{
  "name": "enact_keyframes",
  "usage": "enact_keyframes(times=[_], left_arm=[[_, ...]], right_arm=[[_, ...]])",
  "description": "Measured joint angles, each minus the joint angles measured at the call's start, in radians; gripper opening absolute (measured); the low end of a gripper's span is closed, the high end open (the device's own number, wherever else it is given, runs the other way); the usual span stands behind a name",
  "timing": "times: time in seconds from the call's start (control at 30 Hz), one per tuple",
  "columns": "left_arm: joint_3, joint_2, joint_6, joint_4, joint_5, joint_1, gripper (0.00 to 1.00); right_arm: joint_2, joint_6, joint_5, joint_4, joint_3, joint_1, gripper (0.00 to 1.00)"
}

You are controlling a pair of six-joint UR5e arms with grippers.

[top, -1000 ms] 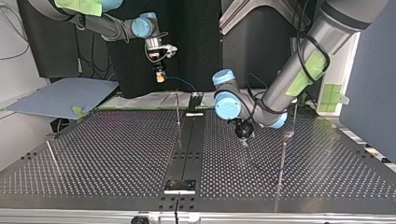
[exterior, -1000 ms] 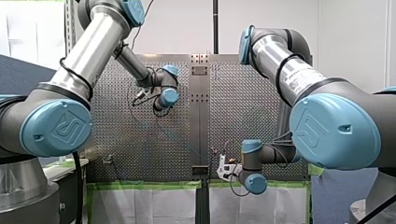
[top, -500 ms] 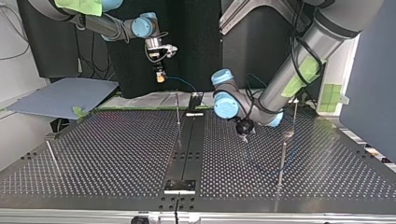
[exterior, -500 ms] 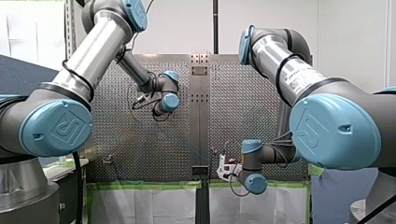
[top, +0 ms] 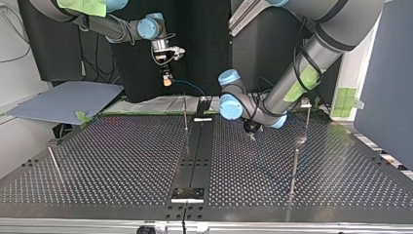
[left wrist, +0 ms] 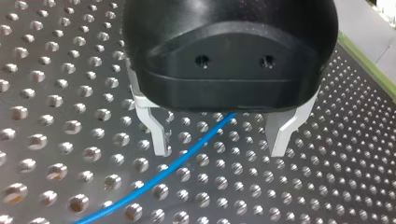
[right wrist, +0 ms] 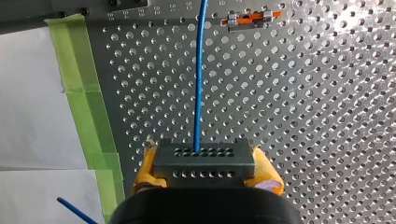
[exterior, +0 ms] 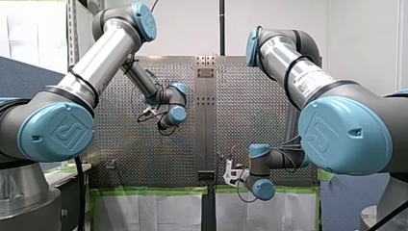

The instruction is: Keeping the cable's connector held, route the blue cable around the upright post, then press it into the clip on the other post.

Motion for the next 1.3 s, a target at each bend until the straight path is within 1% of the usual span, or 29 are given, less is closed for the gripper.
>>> enact_keyframes(times=[0.13,0.23,0.33,0.47,0.57,0.7,1.3], left_arm=[[0.0,-0.025,-0.011,-0.009,0.002,-0.005,0.99],[0.0,-0.047,-0.028,-0.014,0.015,-0.009,0.99],[0.0,-0.056,-0.052,-0.016,0.031,-0.011,0.99],[0.0,-0.059,-0.07,-0.019,0.042,-0.012,0.99],[0.0,-0.061,-0.094,-0.036,0.063,-0.015,0.99],[0.0,-0.063,-0.136,-0.055,0.104,-0.019,0.99],[0.0,-0.071,-0.303,-0.078,0.272,-0.025,0.99]], right_arm=[[0.0,0.0,0.0,0.0,0.0,0.0,0.0],[0.0,0.0,0.0,0.0,0.0,0.0,0.0],[0.0,0.0,0.0,0.0,0.0,0.0,0.0],[0.0,0.0,0.0,-0.001,0.0,0.0,0.0],[0.0,0.0,0.0,-0.001,0.0,0.0,0.0],[0.0,0.0,0.0,-0.001,0.0,0.0,0.0],[0.0,0.003,-0.014,-0.003,0.0,0.0,0.0]])
